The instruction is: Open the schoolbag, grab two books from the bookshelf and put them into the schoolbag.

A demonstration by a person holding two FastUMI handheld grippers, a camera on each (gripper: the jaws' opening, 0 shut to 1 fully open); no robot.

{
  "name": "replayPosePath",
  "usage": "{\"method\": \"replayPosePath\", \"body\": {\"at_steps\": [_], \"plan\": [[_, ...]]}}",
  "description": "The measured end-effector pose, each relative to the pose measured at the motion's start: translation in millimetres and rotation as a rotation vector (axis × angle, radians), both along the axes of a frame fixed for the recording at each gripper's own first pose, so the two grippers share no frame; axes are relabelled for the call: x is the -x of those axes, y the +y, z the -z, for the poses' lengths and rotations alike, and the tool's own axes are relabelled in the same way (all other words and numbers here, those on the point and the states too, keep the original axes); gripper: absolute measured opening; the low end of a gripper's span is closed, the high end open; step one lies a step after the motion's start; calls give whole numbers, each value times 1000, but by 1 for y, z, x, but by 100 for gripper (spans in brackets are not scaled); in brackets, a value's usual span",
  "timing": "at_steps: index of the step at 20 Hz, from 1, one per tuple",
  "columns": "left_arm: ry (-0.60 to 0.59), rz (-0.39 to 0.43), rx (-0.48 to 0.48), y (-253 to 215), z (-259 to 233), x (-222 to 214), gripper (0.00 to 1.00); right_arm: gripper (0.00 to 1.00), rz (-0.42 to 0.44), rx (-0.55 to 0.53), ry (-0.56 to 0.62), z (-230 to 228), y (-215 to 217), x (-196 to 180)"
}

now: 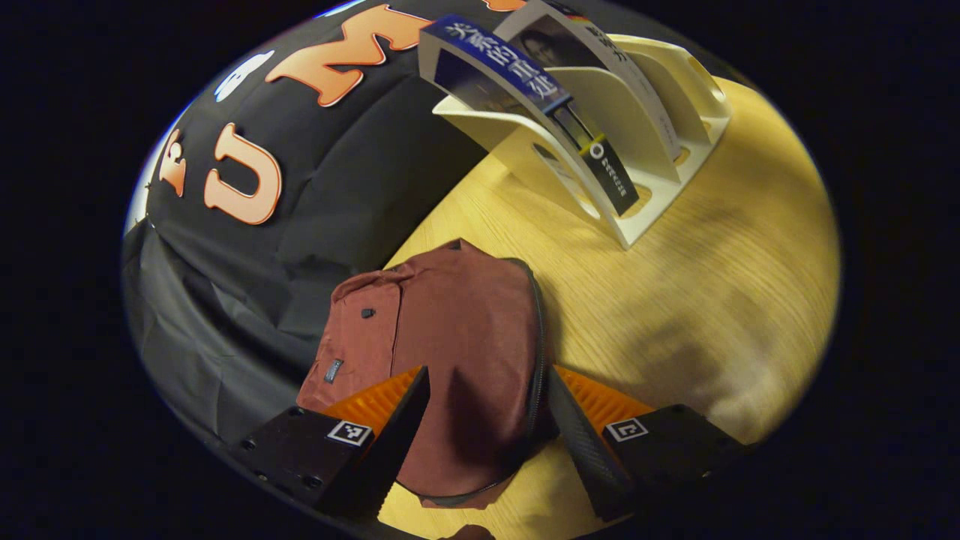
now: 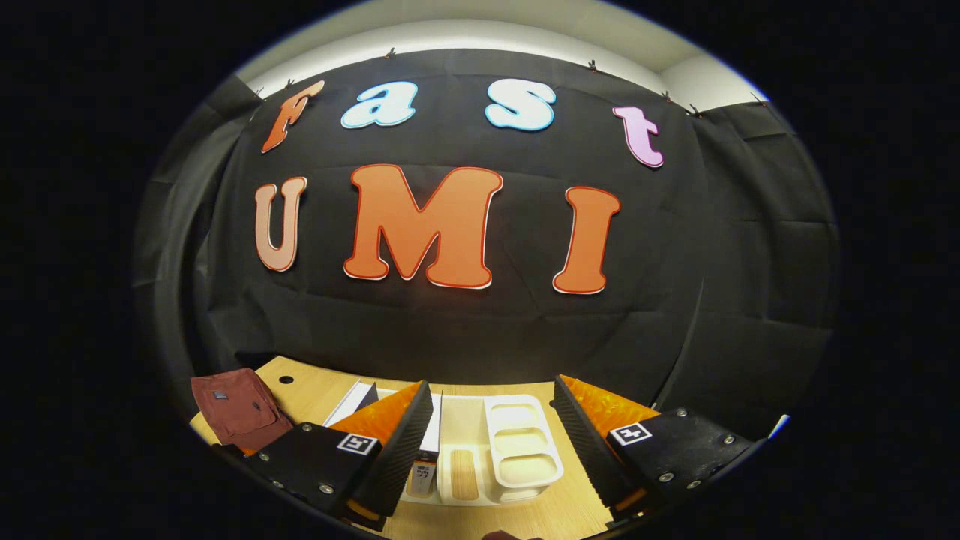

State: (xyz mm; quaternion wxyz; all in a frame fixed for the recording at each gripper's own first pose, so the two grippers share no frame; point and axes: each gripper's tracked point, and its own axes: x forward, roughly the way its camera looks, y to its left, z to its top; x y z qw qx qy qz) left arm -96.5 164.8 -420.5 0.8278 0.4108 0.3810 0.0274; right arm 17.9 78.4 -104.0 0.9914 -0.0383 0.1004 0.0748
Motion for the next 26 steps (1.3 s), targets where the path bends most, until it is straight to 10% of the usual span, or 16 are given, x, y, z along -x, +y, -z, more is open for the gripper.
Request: {"method": "replayPosePath", "body": {"at_steps": [12,15,26], "plan": [[-18,-85,-55,15,-10,0,81,96,-15,-8,27,9,0,7],[37,-87,-16,10,6,2,52,96,-18,10,14,8,-1,8],[199,-157,291,14,-6,-5,3,96,-83,35,46,17,29,11]]}}
